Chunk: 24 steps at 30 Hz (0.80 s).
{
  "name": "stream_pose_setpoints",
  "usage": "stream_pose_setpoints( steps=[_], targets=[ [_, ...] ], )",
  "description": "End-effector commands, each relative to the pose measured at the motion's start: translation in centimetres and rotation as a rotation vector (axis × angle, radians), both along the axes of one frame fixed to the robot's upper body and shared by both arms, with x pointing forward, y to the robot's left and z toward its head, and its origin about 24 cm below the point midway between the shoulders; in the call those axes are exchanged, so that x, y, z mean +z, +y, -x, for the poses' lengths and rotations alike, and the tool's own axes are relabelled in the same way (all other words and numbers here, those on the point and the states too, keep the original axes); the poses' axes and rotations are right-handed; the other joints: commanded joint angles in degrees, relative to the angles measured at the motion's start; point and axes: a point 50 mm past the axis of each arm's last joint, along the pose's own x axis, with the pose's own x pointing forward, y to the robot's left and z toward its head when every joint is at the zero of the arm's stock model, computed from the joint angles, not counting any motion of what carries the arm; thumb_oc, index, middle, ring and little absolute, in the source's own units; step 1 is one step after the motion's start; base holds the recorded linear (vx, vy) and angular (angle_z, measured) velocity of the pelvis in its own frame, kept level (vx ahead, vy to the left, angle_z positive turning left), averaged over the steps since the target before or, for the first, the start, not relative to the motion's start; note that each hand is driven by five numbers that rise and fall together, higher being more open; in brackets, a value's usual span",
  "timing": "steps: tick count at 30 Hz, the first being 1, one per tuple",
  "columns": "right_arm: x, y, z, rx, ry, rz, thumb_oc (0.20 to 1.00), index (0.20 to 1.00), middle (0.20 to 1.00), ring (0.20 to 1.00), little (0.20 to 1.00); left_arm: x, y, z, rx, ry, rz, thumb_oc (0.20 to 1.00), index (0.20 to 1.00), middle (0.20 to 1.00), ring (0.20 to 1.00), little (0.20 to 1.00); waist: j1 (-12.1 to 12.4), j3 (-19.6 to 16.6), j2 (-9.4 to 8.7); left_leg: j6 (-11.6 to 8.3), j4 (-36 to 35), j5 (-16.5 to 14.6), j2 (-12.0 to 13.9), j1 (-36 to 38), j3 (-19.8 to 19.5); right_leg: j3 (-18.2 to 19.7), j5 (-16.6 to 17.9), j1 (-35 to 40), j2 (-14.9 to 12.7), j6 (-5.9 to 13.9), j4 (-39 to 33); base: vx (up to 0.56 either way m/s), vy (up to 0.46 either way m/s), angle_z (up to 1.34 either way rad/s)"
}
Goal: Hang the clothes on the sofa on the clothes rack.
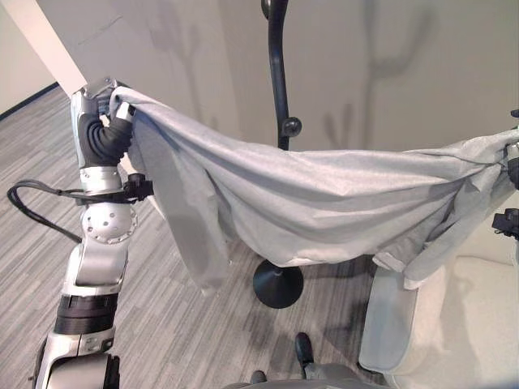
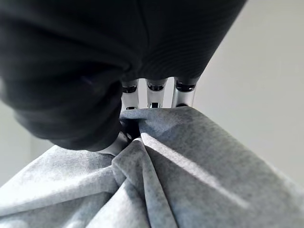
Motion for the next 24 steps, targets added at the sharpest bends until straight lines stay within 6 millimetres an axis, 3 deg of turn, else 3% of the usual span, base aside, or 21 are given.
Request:
stream_pose_setpoints(
  steps=[1,4,6,10,15,17,20,24],
  targets=[
    [2.4,-0.5,2.1,0.125,-0.135,-0.086,0.200,0.200,0.200,0.200,0.200,2.6,1.3,2.5,-0.260,-0.075,0.037,0.200,0.200,0.200,0.200,0.200,0.4,-5.8,-1.23,-1.36,0.1,0.8,-2.2,-3.4,3.5,-1.7,-7.8,7.3,-1.4,4.24,0.7,0.03,-0.016,0.02],
    [2.5,-0.7,2.8,0.166,-0.160,-0.135,0.200,0.200,0.200,0.200,0.200,2.8,1.9,3.7,-0.309,-0.096,0.064,0.200,0.200,0.200,0.200,0.200,0.2,-6.2,-1.15,-1.36,0.1,0.2,-2.2,-3.0,3.5,-1.6,-8.3,7.7,-1.4,4.18,0.5,0.02,-0.004,0.01],
    [2.8,-1.0,3.5,0.215,-0.228,-0.205,0.200,0.200,0.200,0.200,0.200,2.4,1.7,4.5,-0.461,-0.136,0.164,0.200,0.200,0.200,0.200,0.200,0.1,-6.9,-0.87,-1.41,0.2,-0.1,-2.1,-2.7,3.6,-1.6,-8.7,8.0,-1.3,3.96,0.5,0.01,-0.003,0.02],
    [3.8,-1.1,3.7,0.252,-0.338,-0.244,0.200,0.200,0.200,0.200,0.200,2.3,1.2,4.3,-0.572,-0.230,0.284,0.200,0.200,0.200,0.200,0.200,0.2,-7.6,-0.74,-1.48,0.2,-0.4,-1.9,-2.2,3.5,-1.9,-9.2,8.5,-1.3,3.71,0.4,0.00,0.000,0.00],
    [6.0,-0.6,3.0,0.266,-0.447,-0.214,0.200,0.200,0.200,0.200,0.200,3.6,-0.3,2.9,-0.631,-0.309,0.316,0.200,0.200,0.200,0.200,0.200,0.4,-8.3,-0.73,-1.74,0.1,-0.7,-1.6,-1.7,3.6,-2.5,-9.7,9.2,-1.4,3.59,0.3,0.00,-0.002,0.01],
    [7.9,0.4,1.5,0.283,-0.489,-0.175,0.200,0.200,0.200,0.200,0.200,5.5,-1.7,1.0,-0.654,-0.335,0.300,0.200,0.200,0.200,0.200,0.200,0.7,-8.7,-0.72,-1.94,0.1,-0.6,-1.4,-1.2,3.6,-3.0,-9.9,9.8,-1.4,3.57,0.3,0.00,-0.012,0.02],
    [8.7,0.6,0.5,0.283,-0.494,-0.168,0.200,0.200,0.200,0.200,0.200,6.4,-2.0,0.0,-0.637,-0.344,0.300,0.200,0.200,0.200,0.200,0.200,0.8,-8.6,-0.76,-2.02,0.1,-0.7,-1.4,-1.0,3.5,-3.1,-10.0,10.0,-1.5,3.61,0.2,0.01,-0.009,0.05],
    [11.1,1.1,-2.1,0.226,-0.464,-0.103,0.200,0.200,0.200,0.200,0.200,8.8,-2.0,-2.9,-0.539,-0.318,0.297,0.200,0.200,0.200,0.200,0.200,1.1,-8.9,-0.97,-2.25,0.1,-0.5,-1.2,-0.7,3.7,-3.8,-9.9,10.3,-1.5,3.81,0.3,0.01,-0.011,0.05]
  ],
)
